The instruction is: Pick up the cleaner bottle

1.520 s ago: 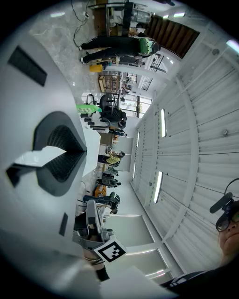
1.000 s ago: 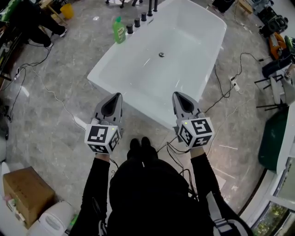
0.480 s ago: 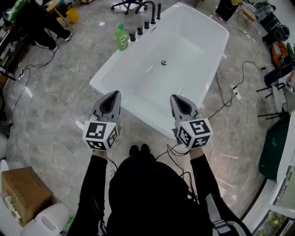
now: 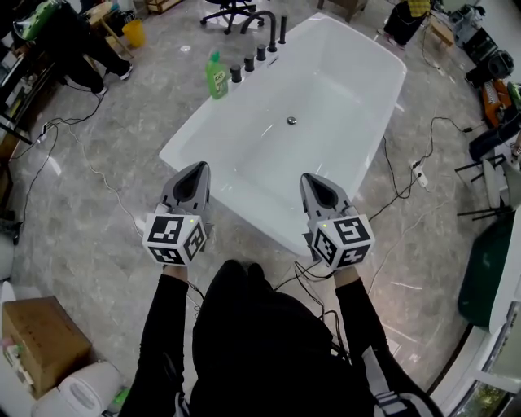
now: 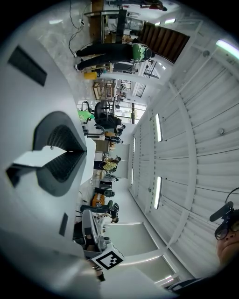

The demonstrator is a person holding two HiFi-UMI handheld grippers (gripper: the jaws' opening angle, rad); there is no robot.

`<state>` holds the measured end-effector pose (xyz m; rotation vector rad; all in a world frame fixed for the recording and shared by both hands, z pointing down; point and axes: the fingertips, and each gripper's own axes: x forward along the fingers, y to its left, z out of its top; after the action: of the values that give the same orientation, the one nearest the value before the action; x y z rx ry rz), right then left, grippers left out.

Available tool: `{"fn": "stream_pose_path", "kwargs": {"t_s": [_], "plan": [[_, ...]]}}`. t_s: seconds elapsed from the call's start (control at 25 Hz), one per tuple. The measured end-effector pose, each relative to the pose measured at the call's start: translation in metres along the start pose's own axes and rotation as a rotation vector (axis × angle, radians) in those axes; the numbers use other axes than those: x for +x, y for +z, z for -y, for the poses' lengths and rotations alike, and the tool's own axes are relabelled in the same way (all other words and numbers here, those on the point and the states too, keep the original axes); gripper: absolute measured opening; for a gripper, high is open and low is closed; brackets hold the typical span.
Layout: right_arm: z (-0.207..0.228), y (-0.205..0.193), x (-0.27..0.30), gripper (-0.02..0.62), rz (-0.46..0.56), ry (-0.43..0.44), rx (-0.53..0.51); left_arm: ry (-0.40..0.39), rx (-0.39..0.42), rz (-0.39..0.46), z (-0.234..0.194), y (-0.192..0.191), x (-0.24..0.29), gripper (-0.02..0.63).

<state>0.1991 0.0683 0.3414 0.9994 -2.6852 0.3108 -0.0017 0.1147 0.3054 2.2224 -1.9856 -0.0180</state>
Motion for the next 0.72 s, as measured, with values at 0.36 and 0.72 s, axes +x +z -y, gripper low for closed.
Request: {"fn": "stream_pose_path", "kwargs": {"t_s": [0.36,0.72], "plan": [[0.007,0.004,0.025,0.002,-0.015,-0.007,0.005,0.005,0.017,0.012,-0.023,0.007,0.025,0.008],[0.006,0.013,0.075,0.002,-0.022,-0.05,0.011,-0.058,0.026,-0.016,-0.062,0.008,0.065,0.008]]}}
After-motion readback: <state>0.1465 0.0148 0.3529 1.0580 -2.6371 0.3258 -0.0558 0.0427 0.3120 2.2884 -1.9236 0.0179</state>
